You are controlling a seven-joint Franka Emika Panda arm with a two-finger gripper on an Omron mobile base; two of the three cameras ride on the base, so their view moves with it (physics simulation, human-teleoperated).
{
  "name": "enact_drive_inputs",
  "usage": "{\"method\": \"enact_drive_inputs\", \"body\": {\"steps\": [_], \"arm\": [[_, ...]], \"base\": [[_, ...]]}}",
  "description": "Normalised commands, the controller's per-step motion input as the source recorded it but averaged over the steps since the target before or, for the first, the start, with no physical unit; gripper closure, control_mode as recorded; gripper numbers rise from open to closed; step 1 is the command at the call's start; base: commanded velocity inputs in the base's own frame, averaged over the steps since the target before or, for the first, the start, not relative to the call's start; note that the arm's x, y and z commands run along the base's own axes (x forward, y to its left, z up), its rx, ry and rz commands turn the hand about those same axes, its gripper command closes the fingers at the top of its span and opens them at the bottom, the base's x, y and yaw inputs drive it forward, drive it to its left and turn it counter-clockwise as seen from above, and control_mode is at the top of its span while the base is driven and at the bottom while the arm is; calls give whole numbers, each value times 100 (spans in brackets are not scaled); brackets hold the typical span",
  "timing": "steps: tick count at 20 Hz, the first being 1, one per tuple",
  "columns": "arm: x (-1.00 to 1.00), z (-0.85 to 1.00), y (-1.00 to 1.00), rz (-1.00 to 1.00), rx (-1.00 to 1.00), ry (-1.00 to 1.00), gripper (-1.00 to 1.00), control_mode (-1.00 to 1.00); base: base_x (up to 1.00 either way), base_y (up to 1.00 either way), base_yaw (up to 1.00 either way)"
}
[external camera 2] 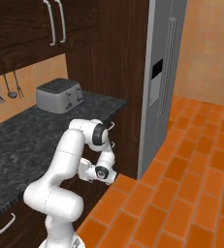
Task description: Take a straw from the drawer in front and place it inside the glass cup on the dining counter.
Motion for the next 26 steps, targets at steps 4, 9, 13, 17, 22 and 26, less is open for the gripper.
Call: {"method": "enact_drive_inputs", "body": {"steps": [4,9,13,17,22,26], "arm": [[-8,-2,29,0,0,-3,-100,-100],[-33,34,29,-2,0,-9,-100,-100],[-16,41,32,-6,0,-4,-100,-100],[-5,20,13,-9,-1,0,100,-100],[-42,8,-28,-7,-1,1,100,-100],[-50,5,-81,-7,0,6,100,-100]], "base": [[0,0,0],[0,0,0],[0,0,0],[0,0,0],[0,0,0],[0,0,0]]}}
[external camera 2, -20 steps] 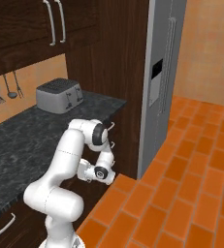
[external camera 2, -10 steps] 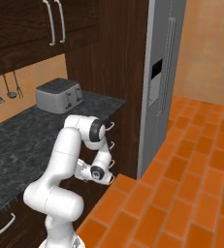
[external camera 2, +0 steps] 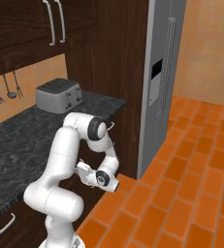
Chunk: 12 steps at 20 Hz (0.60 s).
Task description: Take a straw from the drawer in front and place it inside the glass cup on the dining counter.
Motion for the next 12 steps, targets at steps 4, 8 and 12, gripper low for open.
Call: {"method": "enact_drive_inputs", "body": {"steps": [4,8,12], "arm": [[-47,13,-97,-5,-2,9,100,-100],[-41,12,-99,-5,-5,13,100,-100],[-39,11,-100,-4,-11,17,100,-100]], "base": [[0,0,0],[0,0,0],[0,0,0]]}}
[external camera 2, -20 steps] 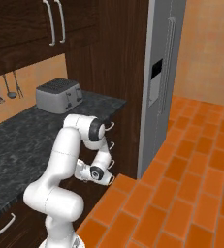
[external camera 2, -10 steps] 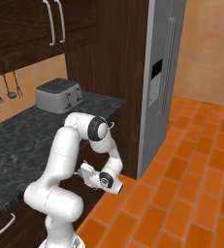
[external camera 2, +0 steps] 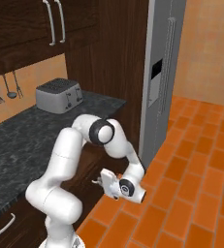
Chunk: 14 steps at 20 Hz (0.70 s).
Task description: Take a straw from the drawer in front and place it inside the glass cup on the dining counter.
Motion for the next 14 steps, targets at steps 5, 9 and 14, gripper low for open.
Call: {"method": "enact_drive_inputs", "body": {"steps": [5,9,14], "arm": [[-31,12,-100,-4,-14,19,100,-100],[-29,1,-91,-6,-16,18,-100,-100],[-55,7,-26,-18,-32,1,-100,-100]], "base": [[0,0,0],[0,0,0],[0,0,0]]}}
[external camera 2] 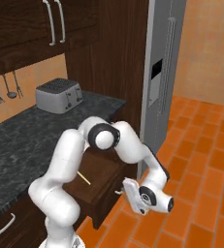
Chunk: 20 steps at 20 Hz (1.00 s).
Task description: Take a straw from the drawer in front and place it inside the glass cup on the dining counter.
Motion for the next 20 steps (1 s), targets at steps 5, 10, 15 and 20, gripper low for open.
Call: {"method": "enact_drive_inputs", "body": {"steps": [5,10,15,20], "arm": [[-57,77,0,-23,-53,-10,-100,-100],[-31,100,0,-14,-51,-13,-100,-100],[-13,100,6,-5,-40,-2,-100,-100],[-1,100,15,0,-21,20,-100,-100]], "base": [[0,0,0],[0,0,0],[0,0,0],[0,0,0]]}}
